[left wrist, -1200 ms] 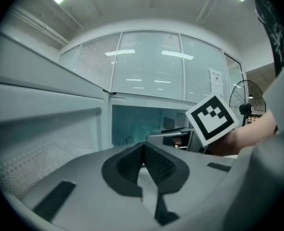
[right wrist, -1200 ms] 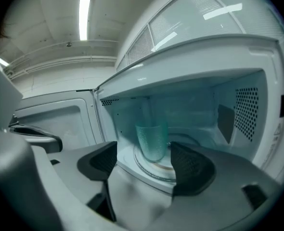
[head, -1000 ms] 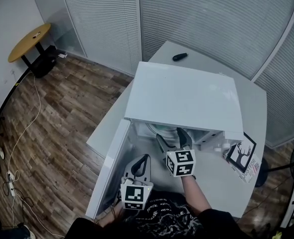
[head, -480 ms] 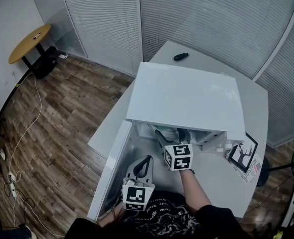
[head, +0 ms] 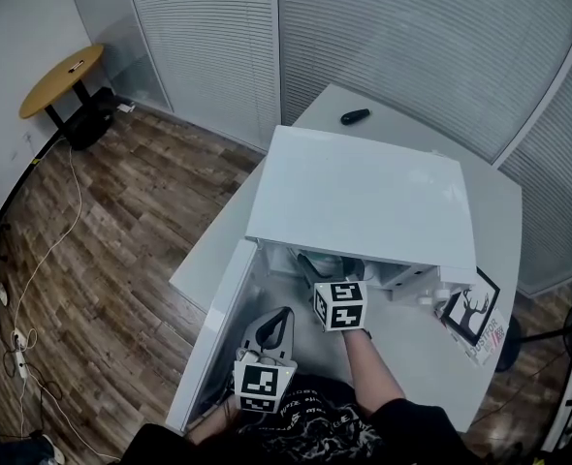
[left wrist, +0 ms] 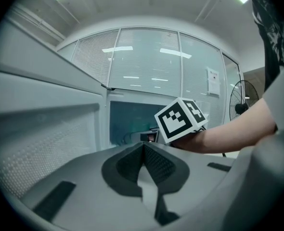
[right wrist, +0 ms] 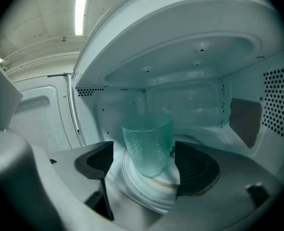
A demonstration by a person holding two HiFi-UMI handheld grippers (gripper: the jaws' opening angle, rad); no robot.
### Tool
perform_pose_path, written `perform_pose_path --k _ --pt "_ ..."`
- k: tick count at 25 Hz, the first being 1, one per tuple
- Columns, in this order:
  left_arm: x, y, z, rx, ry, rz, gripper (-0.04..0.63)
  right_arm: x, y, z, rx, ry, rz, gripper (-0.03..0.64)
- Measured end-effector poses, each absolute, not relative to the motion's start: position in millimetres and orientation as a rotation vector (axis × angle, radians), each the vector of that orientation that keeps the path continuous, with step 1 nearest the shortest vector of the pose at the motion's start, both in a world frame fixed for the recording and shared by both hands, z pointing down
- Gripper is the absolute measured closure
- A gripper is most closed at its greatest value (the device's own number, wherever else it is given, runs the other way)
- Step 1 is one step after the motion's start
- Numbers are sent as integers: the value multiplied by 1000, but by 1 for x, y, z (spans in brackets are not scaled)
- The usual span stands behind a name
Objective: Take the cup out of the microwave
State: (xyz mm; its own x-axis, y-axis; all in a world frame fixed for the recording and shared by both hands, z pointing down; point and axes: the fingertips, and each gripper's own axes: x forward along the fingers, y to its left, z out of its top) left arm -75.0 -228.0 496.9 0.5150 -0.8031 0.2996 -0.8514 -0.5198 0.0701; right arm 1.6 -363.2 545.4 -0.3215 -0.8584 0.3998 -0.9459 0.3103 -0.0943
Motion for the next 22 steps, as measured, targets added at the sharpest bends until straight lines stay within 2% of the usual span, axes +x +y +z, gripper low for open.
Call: perform_pose_path --k 22 --pt "-76 -231 501 2562 -1396 383 589 -3 -397 550 1622 -2326 441 238"
